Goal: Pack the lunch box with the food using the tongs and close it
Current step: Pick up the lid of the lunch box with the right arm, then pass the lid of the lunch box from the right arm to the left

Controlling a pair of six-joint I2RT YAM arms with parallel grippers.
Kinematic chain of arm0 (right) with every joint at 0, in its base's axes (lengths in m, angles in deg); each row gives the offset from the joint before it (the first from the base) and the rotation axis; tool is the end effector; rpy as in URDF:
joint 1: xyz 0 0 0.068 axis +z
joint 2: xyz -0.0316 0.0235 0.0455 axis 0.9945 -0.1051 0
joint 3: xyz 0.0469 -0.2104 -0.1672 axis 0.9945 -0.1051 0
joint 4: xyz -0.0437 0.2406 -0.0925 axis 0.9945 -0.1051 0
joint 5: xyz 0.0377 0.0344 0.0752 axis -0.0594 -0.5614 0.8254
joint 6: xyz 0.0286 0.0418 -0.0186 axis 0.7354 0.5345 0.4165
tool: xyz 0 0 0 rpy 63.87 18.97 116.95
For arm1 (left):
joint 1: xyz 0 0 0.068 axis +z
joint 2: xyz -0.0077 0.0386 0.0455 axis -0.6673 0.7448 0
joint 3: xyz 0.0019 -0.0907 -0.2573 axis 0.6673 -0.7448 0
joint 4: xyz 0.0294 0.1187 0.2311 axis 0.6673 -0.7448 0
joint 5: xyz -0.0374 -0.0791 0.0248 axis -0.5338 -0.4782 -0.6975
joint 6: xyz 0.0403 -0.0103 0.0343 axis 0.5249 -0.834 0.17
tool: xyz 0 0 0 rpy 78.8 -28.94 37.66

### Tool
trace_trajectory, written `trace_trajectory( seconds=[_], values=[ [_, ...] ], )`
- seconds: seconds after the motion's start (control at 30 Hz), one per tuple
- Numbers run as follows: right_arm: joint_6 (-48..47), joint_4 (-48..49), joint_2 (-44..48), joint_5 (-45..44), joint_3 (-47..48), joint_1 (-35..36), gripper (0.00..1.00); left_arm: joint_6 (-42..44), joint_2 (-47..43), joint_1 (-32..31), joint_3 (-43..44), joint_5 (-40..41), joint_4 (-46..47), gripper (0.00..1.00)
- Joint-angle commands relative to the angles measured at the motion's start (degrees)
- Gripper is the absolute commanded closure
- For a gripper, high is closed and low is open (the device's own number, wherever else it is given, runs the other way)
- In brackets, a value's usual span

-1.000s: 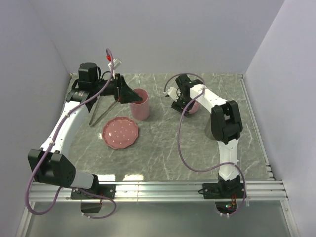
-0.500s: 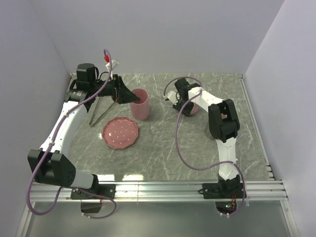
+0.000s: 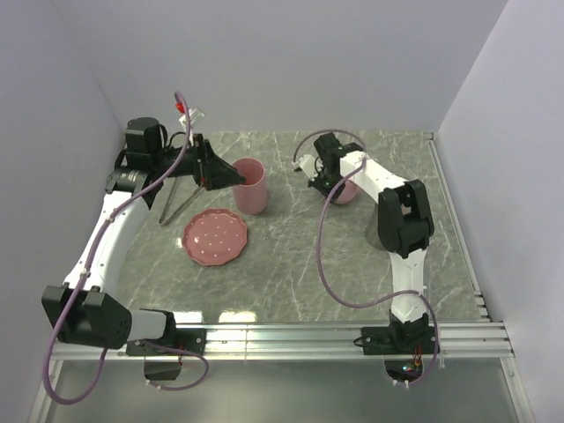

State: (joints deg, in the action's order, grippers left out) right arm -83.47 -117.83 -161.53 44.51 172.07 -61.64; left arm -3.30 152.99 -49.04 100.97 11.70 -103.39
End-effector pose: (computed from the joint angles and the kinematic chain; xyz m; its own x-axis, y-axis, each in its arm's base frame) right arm 0.4072 0.1686 0.1841 -0.4390 -0.8632 -0.2491 -0.8606 0.4837 -0.1593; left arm 0.2772 -0.0674 0.3998 -0.6278 -0.0615 -0.7759 0.7246 0.3180 -0.6114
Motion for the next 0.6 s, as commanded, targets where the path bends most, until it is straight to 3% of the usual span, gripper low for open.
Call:
trace_trajectory(
  seconds=[0.0,0.3,0.47,0.57],
  values=[
    [4.0,-5.1,9.5,8.0,6.0,0.1,1.00,-3.3,-4.8,0.4,-2.3,0.6,5.2,0.01],
    [14.7,-11.1,18.1,25.4,15.5,-2.6,1.00,-18.7,-12.1,0.5,-11.4,4.7,26.1,0.01],
    [25.1,-13.2,19.3,44.3,22.8,-7.0,1.00,-31.3,-12.0,0.6,-11.6,5.4,34.2,0.01],
    [31.6,-8.5,22.6,52.8,19.6,-9.6,1.00,-35.9,-14.7,0.6,-17.1,8.4,47.4,0.01]
  ],
)
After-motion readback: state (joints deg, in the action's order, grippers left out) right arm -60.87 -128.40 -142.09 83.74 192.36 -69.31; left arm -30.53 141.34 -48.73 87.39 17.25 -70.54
